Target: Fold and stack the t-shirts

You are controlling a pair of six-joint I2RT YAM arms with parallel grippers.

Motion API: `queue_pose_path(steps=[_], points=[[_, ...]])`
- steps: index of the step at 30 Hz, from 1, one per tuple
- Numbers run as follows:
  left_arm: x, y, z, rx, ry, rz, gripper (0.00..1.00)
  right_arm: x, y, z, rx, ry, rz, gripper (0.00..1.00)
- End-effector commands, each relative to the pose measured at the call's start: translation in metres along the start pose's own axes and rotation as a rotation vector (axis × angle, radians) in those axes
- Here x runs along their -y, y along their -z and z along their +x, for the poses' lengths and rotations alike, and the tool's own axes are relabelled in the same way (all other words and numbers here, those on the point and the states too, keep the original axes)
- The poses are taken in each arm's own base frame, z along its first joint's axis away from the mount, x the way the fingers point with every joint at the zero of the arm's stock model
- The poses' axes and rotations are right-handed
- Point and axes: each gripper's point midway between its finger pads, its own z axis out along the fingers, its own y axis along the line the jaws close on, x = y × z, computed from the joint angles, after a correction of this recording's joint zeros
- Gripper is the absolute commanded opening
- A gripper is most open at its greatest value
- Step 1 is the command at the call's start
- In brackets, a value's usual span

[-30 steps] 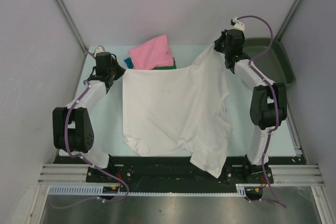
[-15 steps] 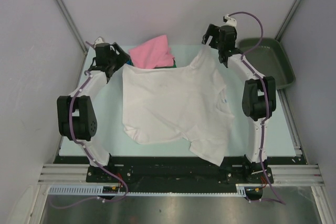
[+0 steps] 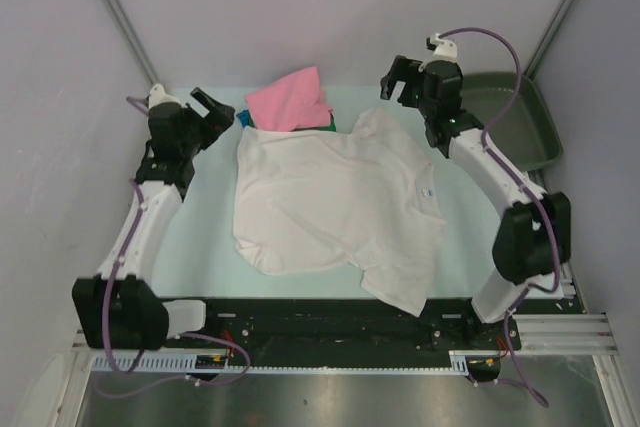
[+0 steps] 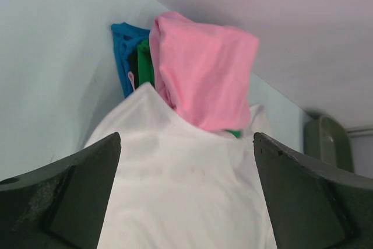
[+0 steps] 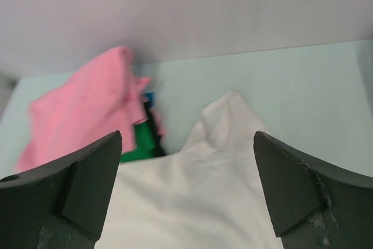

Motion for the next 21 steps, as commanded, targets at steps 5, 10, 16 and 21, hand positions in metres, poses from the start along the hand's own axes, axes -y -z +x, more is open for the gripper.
queue_pose_path(steps=[5, 10, 16, 21], points=[[-0.027, 0.104, 0.06, -0.089, -0.022, 0.012, 1.0, -0.164, 0.167, 0.117, -0.425, 0.122, -0.511, 1.0], [-0.052, 0.142, 0.077, -0.132, -0.094, -0.049, 1.0, -0.212, 0.223, 0.219, -0.674, 0.112, -0.605, 1.0], [-0.068, 0.179, 0.076, -0.096, -0.115, -0.096, 1.0, -0.247, 0.264, 0.318, -0.885, 0.104, -0.685, 0.99], [-0.083, 0.191, 0.083, -0.099, -0.143, -0.136, 1.0, -0.278, 0.282, 0.351, -0.945, 0.034, -0.783, 0.99]])
